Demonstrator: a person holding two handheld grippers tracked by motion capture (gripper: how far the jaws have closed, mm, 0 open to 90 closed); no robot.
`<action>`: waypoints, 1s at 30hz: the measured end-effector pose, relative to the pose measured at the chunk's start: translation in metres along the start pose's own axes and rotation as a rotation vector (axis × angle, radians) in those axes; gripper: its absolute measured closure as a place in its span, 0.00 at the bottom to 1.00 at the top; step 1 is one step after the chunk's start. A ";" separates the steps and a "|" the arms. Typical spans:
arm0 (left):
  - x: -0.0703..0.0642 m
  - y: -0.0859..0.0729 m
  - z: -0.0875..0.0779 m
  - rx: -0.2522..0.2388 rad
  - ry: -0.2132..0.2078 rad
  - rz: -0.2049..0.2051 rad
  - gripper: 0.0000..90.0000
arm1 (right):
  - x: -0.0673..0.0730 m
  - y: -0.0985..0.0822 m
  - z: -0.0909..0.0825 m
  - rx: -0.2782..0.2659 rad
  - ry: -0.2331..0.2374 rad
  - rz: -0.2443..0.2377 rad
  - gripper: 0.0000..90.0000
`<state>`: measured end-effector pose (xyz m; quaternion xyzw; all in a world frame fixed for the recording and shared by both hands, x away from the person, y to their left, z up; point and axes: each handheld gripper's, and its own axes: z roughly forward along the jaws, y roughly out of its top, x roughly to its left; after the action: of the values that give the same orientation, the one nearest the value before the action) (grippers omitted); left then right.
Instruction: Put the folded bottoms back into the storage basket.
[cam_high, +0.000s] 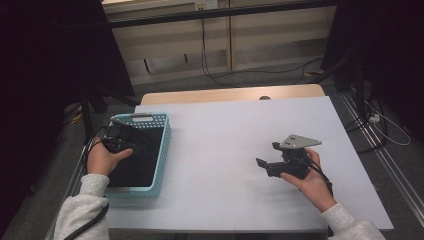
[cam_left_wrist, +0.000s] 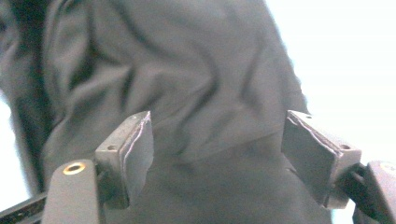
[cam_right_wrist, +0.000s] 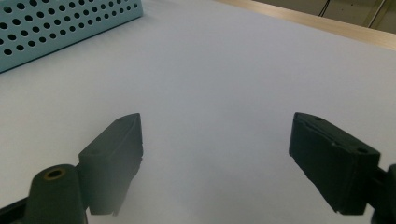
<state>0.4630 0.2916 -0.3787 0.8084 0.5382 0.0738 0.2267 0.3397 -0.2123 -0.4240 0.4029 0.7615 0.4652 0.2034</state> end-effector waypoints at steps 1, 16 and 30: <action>-0.004 0.003 -0.001 -0.013 -0.008 0.011 0.27 | -0.002 -0.001 -0.002 -0.003 -0.004 0.006 0.19; -0.056 0.024 -0.004 -0.113 -0.086 0.108 0.22 | -0.018 -0.018 -0.026 0.009 -0.036 0.016 0.19; -0.098 0.027 0.003 -0.140 -0.168 0.190 0.20 | -0.024 -0.026 -0.043 -0.002 -0.040 0.024 0.18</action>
<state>0.4462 0.1936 -0.3576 0.8412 0.4319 0.0641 0.3188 0.3135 -0.2613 -0.4269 0.4211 0.7518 0.4604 0.2134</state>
